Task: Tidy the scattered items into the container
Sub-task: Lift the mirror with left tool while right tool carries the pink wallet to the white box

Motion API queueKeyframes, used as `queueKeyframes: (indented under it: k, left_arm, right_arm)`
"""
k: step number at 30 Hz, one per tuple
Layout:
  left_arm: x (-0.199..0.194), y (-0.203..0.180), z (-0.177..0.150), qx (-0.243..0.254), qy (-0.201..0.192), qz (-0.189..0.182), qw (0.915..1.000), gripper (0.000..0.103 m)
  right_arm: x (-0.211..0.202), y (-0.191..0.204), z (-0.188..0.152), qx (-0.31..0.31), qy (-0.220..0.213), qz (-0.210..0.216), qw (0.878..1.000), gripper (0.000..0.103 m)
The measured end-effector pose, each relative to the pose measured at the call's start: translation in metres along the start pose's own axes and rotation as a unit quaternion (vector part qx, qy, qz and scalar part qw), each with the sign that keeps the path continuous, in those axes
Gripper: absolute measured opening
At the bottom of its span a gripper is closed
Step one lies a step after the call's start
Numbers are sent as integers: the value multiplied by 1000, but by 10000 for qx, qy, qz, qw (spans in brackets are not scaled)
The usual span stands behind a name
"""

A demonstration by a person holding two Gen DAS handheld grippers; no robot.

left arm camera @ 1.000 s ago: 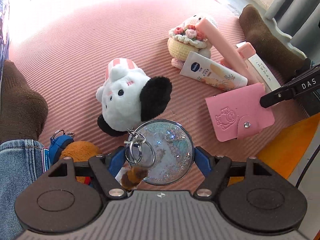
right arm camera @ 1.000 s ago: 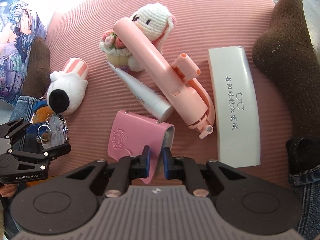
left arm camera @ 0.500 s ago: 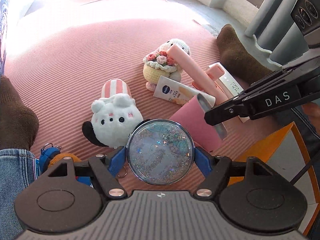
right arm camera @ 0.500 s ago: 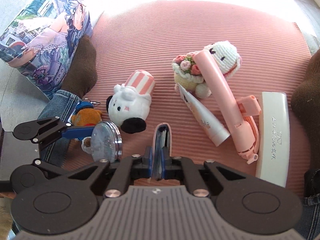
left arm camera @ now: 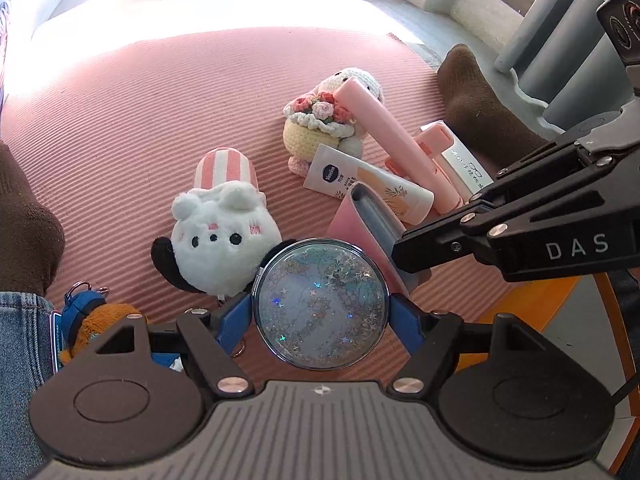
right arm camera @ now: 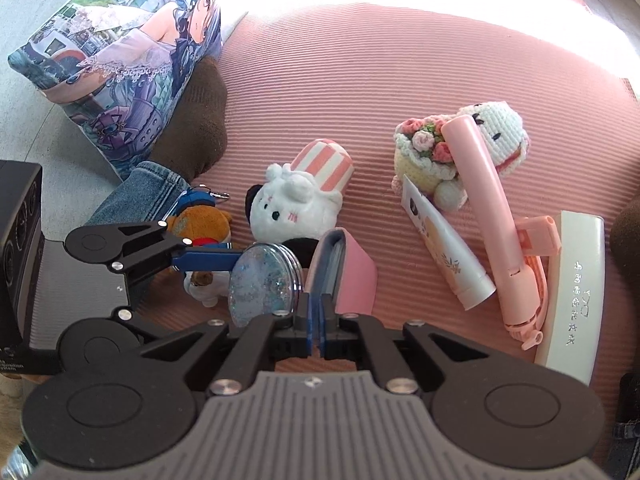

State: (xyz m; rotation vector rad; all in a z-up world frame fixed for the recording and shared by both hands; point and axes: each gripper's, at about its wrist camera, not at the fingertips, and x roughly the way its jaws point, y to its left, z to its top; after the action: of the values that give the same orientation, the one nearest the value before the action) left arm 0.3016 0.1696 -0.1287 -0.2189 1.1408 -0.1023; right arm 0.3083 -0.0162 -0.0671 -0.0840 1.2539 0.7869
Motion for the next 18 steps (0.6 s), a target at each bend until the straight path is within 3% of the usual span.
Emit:
queueKeyframes:
  k: [6,8,10,18]
  left_arm:
    - [1,-1,0,-16,26,40,10000,87]
    - [1,0,0,-18,27,50,10000,87]
    - [1,0,0,-18,25,54,10000,87]
    - [-1,1,-1,-11,36,112,9999,87]
  right_arm:
    - [-4,3,-2,-185,-102,-34,9998,11]
    - [-7,4,-3,-250,-216,-55,9994,18]
    - [-11,5,-3,-296,-363,-106,9988,32]
    - [-1,1,1,-171,-431,-275,9985,38]
